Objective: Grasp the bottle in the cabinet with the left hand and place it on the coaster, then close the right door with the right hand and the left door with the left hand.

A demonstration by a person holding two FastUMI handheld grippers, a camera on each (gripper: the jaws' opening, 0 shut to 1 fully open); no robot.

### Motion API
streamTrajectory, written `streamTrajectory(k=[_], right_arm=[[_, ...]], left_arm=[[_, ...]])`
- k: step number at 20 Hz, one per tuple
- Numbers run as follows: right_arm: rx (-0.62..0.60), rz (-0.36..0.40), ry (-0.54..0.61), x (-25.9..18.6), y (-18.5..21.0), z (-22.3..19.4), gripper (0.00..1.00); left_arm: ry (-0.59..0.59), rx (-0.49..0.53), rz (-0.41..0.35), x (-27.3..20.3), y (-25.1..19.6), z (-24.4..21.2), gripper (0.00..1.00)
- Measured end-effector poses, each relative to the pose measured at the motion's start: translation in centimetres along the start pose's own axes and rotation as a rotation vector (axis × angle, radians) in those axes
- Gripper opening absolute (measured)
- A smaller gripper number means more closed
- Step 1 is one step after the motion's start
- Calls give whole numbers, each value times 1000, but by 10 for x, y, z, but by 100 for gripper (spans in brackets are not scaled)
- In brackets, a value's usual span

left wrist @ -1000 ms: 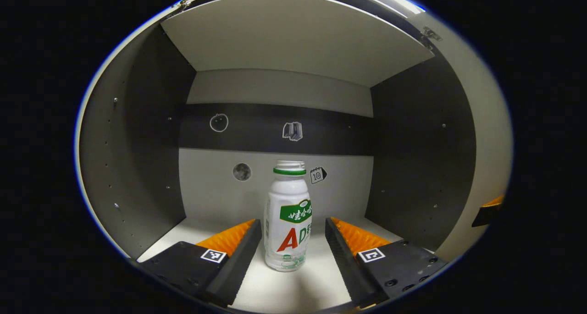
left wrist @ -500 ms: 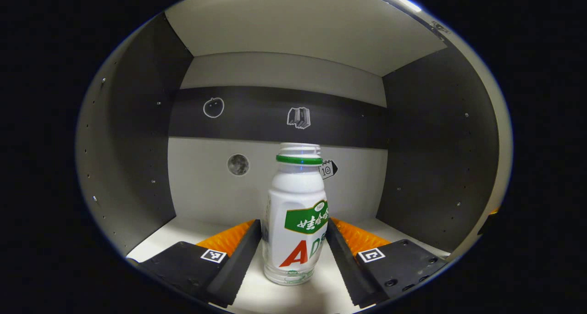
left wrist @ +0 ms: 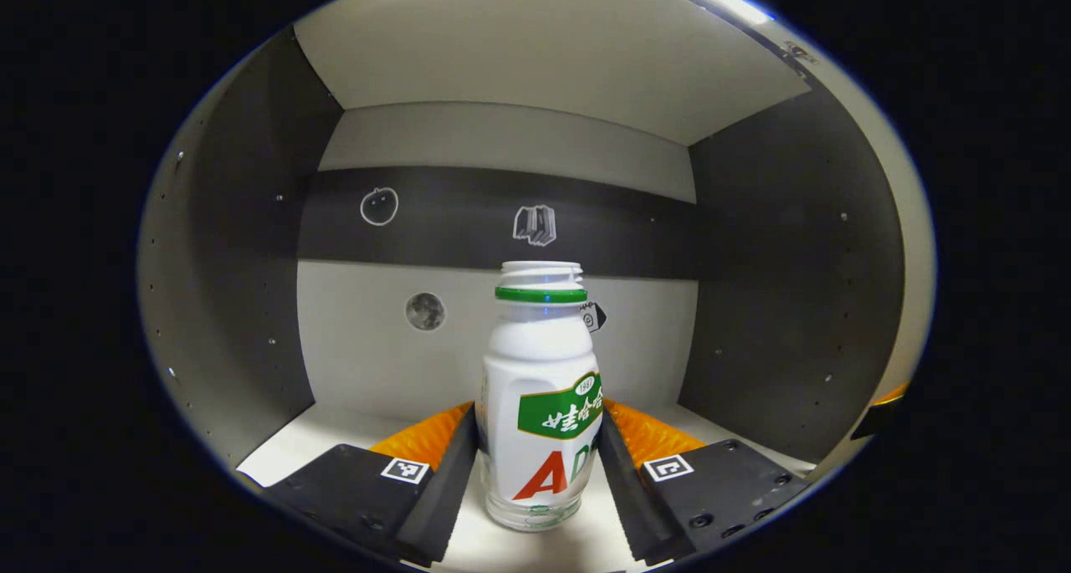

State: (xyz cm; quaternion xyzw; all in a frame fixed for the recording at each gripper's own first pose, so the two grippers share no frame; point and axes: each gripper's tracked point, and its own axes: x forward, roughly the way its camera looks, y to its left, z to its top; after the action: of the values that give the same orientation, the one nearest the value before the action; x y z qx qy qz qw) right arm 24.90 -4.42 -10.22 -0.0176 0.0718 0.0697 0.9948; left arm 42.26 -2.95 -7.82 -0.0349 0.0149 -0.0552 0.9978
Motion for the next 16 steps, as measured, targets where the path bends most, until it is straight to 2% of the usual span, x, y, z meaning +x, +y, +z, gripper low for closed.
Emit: streamTrajectory(k=[7, 10, 12, 16], right_arm=[[-46, -30, -43, -43, 14, 22, 98], [-75, -46, -45, -69, 26, 22, 98], [-85, -69, -46, -87, 31, 23, 98], [-87, -141, -44, -129, 35, 22, 98]], left_arm=[[-43, -15, 1, -81, 1, 35, 78], [-63, 35, -19, -126, -3, 42, 79], [-67, 48, -32, -155, -6, 42, 78], [-43, 10, -76, -215, -11, 33, 79]])
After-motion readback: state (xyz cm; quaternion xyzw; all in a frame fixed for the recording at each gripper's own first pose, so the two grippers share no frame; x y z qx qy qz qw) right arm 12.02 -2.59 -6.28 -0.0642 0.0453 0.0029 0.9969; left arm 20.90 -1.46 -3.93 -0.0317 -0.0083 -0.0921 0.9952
